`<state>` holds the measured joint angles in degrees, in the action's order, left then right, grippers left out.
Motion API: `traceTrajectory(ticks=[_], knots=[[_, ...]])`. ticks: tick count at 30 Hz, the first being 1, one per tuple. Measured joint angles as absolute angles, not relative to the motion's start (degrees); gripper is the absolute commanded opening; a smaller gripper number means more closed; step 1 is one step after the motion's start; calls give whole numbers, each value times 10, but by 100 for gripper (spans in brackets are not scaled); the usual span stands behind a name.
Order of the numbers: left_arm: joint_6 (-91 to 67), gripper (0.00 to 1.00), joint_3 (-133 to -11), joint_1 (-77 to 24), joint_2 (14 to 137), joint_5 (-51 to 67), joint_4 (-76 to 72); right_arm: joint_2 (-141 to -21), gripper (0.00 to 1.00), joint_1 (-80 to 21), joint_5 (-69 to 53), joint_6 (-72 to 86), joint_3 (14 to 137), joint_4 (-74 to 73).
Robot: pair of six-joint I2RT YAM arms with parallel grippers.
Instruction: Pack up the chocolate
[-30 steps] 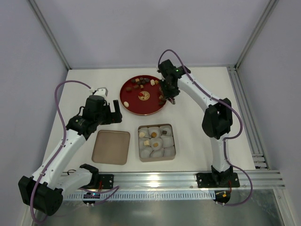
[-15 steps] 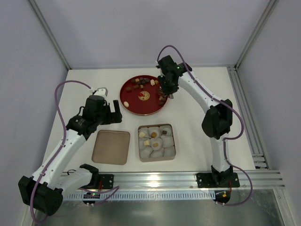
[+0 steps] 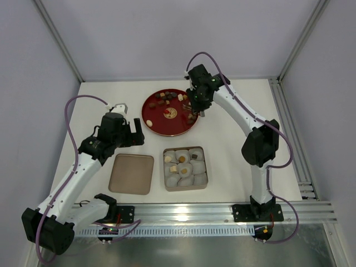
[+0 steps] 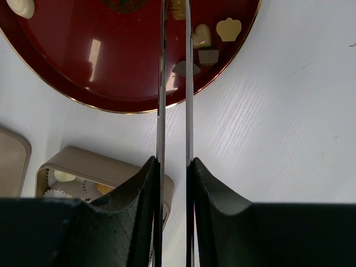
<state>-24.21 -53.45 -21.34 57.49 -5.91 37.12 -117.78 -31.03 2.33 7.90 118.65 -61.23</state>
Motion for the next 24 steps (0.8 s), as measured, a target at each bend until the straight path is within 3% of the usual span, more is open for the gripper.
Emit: traceTrajectory(ticks=[24], knots=[[-242,100,-535,-213,575,-59,371,-732,30,-416,22,153,771,-572]])
